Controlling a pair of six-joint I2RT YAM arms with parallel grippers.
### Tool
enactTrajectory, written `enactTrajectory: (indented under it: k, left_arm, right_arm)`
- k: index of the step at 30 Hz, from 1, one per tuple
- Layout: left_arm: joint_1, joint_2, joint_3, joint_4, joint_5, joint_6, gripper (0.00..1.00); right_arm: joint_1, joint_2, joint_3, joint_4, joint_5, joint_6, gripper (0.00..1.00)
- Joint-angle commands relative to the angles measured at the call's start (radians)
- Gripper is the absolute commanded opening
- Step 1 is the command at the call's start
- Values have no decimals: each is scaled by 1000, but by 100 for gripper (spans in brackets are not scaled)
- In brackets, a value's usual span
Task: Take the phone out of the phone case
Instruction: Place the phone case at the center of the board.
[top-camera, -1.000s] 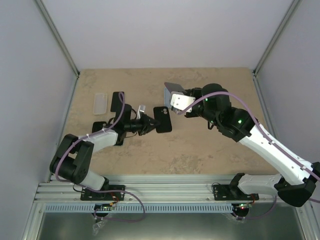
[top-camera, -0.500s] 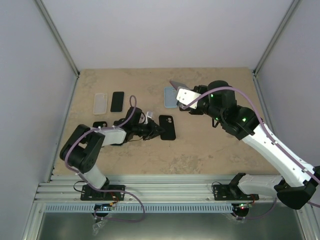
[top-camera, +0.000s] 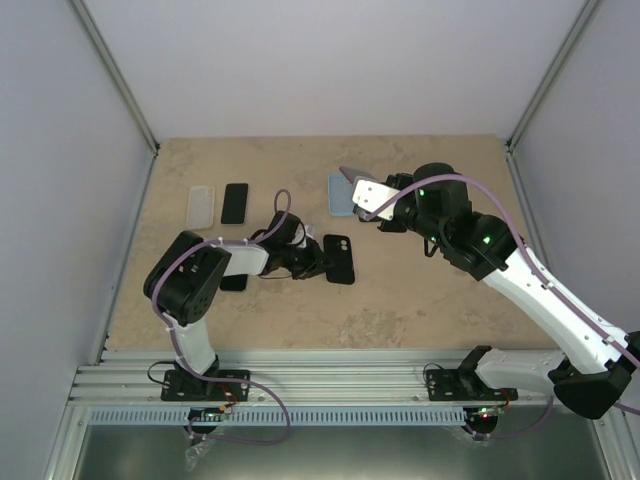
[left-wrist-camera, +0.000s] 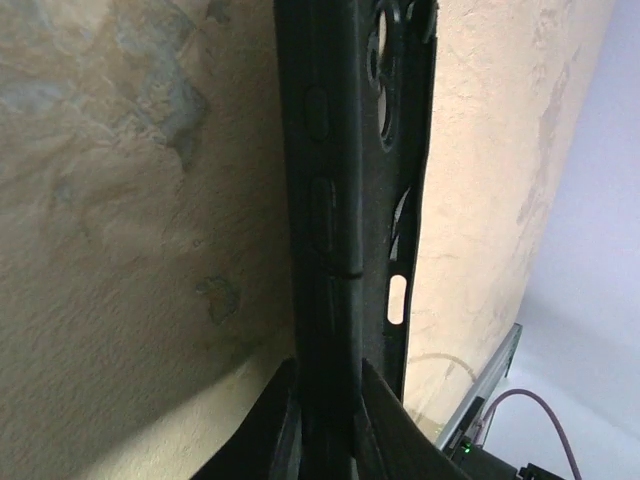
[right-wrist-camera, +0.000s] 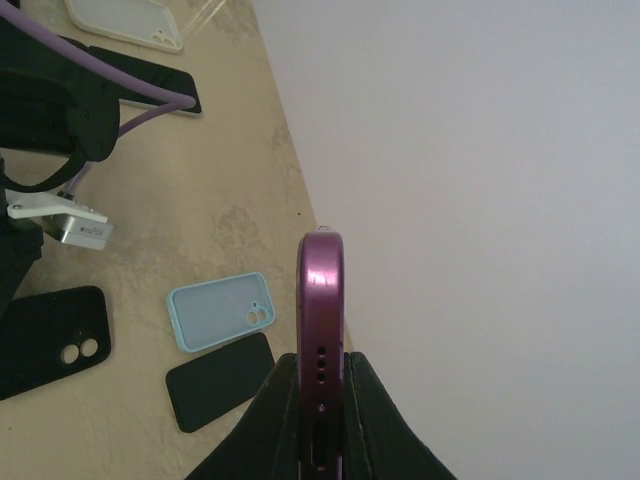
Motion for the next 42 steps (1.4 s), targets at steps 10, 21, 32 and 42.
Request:
enactTrajectory:
  k: [10, 21, 32, 42]
  left_arm:
    - [-34, 10, 52, -106, -93, 77, 50]
    - [-26, -166, 101, -229, -210, 207, 77]
    - [182, -381, 100, -87, -26, 128, 82]
    - [238, -470, 157, 358, 190, -193, 84]
  right_arm:
    - [-5, -1, 6, 52, -13, 10, 0]
    - [-5, 1, -16, 116, 45, -25, 0]
    - [-4, -9, -78, 334, 147, -130, 1]
    - [20, -94, -306, 702, 166, -443, 1]
